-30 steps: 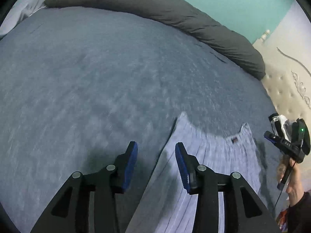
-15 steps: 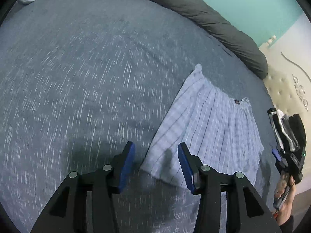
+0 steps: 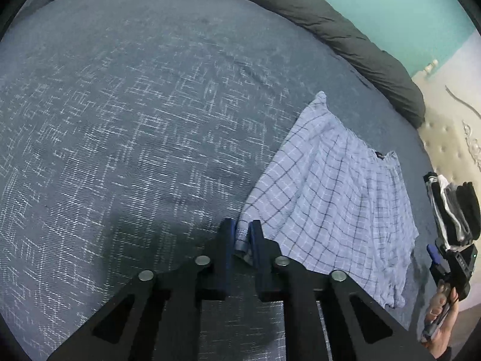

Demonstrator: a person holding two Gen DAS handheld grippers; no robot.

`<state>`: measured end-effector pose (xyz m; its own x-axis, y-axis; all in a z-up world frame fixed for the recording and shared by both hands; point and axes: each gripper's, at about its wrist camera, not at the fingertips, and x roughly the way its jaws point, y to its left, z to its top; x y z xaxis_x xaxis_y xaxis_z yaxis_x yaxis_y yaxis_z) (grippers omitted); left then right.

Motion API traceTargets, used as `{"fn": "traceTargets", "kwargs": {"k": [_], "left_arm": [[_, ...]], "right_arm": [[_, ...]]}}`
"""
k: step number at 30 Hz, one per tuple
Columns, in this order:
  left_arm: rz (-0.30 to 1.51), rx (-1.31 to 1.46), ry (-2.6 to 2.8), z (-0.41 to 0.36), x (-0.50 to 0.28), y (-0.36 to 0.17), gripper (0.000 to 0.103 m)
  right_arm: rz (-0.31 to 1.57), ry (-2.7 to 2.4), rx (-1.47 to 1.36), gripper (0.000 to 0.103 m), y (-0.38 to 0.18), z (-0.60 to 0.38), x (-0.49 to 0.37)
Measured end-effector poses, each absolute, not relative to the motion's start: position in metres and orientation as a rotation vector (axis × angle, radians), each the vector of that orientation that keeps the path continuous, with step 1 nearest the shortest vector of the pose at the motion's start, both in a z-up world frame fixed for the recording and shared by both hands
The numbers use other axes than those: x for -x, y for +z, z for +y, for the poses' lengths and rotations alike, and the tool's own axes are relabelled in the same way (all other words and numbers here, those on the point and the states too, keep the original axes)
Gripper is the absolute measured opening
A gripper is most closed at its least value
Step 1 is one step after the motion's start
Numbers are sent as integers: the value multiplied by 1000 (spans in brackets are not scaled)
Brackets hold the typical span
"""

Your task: Fold clothes

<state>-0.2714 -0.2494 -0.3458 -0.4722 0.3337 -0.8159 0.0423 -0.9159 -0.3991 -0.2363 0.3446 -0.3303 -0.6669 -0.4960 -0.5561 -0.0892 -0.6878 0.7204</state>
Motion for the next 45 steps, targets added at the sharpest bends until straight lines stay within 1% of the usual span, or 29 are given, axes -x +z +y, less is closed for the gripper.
{"fn": "traceTargets", "kwargs": {"k": [4, 16, 27, 33, 39, 41, 42, 44, 45], "left_arm": [[-515, 1479, 2518, -236, 272, -336, 3], [-379, 1321, 2455, -158, 284, -264, 3], [-241, 1268, 2298, -32, 292, -226, 3], [-156, 1265, 2183, 57, 299, -229, 3], [-31, 1375, 2069, 138, 304, -280, 3], [-38, 1424, 2054, 147, 305, -298, 3], [-49, 1443, 2050, 149, 306, -304, 6], [-64, 1461, 2057, 146, 307, -308, 23], [-69, 1459, 2062, 143, 305, -307, 37]], "right_arm": [[-1127, -2428, -1143, 31, -334, 353, 234], [-1148, -2392, -1158, 31, -341, 362, 231], [-1166, -2399, -1169, 31, -345, 379, 224], [-1199, -2383, -1157, 31, -343, 388, 220], [-1213, -2365, -1179, 31, -347, 393, 219], [-1217, -2362, -1183, 31, -348, 394, 219], [-1216, -2359, -1186, 31, -348, 395, 219], [-1214, -2354, -1192, 31, -349, 396, 220], [-1216, -2351, -1194, 31, -350, 397, 220]]}}
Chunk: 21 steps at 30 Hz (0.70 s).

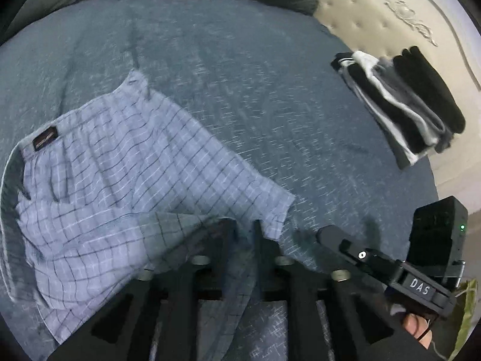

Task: Fold clothes
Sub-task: 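Lift the boxers edge with the left gripper and fold it over the boxers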

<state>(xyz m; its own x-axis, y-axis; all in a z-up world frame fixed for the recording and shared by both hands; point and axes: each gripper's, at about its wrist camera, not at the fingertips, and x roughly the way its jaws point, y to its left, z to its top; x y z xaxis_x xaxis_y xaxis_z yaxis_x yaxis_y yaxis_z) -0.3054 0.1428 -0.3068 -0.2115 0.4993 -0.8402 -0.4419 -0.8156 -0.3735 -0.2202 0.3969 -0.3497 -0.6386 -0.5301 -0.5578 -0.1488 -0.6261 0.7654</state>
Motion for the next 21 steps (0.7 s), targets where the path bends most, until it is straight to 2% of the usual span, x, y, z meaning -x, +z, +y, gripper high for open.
{"fn": "traceTargets", "kwargs": {"k": [1, 5, 8, 15, 21], "left_arm": [[-72, 1447, 2068, 138, 303, -303, 44], [-49, 1368, 2133, 100, 291, -277, 44], [-85, 1368, 2217, 57, 288, -265, 50], [-137, 1486, 2392, -21, 288, -275, 50], [-215, 1509, 2383, -27, 295, -290, 50]], "right_arm": [[-1219, -2348, -1196, 31, -350, 397, 220], [-1231, -2339, -1197, 31, -351, 399, 222], [-1233, -2332, -1197, 31, -351, 397, 221], [-1207, -2324, -1200, 31, -350, 383, 223], [-1150, -2307, -1216, 34, -350, 368, 231]]}}
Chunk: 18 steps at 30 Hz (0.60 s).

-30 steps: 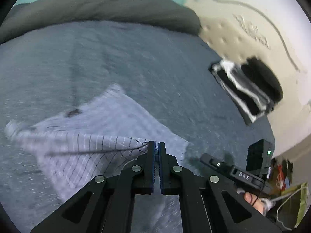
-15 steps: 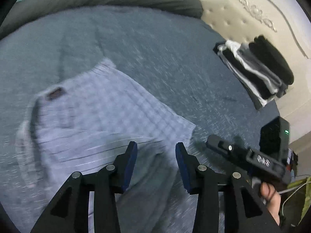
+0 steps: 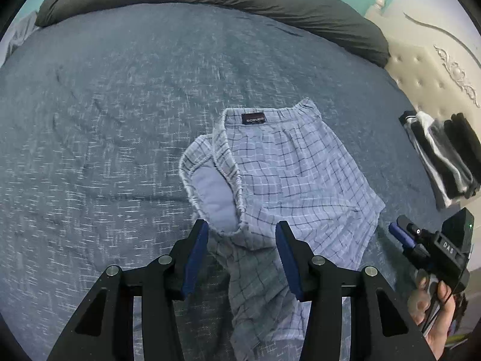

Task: Fold clothes
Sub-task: 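Lift the boxers edge with the left gripper and fold it over the boxers, then pinch the folded boxers with the left gripper while the right gripper pinches the waistband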

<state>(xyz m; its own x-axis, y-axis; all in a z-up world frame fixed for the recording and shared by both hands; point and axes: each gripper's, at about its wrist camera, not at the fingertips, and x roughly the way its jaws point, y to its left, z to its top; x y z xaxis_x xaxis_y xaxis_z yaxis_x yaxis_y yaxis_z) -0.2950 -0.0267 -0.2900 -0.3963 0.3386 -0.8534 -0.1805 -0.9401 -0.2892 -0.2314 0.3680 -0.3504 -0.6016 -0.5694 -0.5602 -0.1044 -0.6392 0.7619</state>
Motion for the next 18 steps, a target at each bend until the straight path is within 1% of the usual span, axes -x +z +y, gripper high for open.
{"fn": "traceTargets", "kwargs": {"k": [1, 2, 6, 12, 18], "left_arm": [[-217, 1508, 2377, -24, 295, -291, 50], [-215, 1507, 2372, -22, 296, -293, 50], [-212, 1487, 2388, -21, 299, -295, 50], [-225, 1480, 2404, -30, 306, -295, 50], [-236, 1459, 2413, -39, 302, -288, 50]], "right_arm": [[-1131, -2304, -1224, 41, -350, 364, 234], [-1123, -2307, -1228, 44, -350, 361, 236], [-1084, -2295, -1234, 44, -349, 347, 244], [-936, -2336, -1259, 44, -345, 325, 262], [-875, -2336, -1315, 44, -352, 312, 267]]}}
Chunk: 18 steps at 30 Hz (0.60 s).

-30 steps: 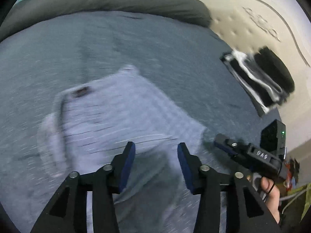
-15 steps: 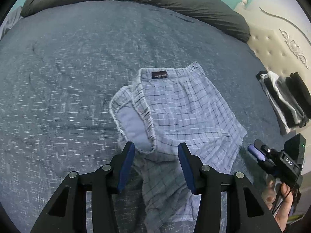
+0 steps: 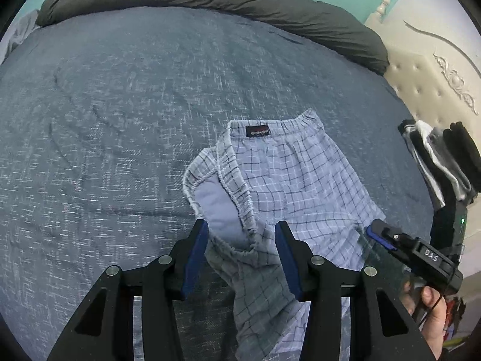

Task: Fold clothes
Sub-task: 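Pinch the folded boxers with the left gripper while the right gripper pinches the waistband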

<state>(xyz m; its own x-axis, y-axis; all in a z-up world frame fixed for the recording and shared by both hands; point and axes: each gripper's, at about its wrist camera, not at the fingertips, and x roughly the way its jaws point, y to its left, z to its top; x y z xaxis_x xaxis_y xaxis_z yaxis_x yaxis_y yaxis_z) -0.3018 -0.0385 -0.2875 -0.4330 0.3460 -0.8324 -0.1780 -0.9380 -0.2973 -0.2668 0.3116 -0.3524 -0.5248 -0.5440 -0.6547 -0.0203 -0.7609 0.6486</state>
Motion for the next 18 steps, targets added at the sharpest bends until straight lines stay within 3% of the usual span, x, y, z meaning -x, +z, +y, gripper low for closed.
{"fn": "traceTargets", "kwargs": {"k": [15, 18], "left_arm": [[-231, 1504, 2408, -33, 300, -309, 51], [-272, 1496, 2413, -35, 305, -310, 47]], "right_arm": [[-863, -2343, -1348, 44, -360, 314, 265], [-843, -2342, -1344, 44, -360, 313, 266]]}}
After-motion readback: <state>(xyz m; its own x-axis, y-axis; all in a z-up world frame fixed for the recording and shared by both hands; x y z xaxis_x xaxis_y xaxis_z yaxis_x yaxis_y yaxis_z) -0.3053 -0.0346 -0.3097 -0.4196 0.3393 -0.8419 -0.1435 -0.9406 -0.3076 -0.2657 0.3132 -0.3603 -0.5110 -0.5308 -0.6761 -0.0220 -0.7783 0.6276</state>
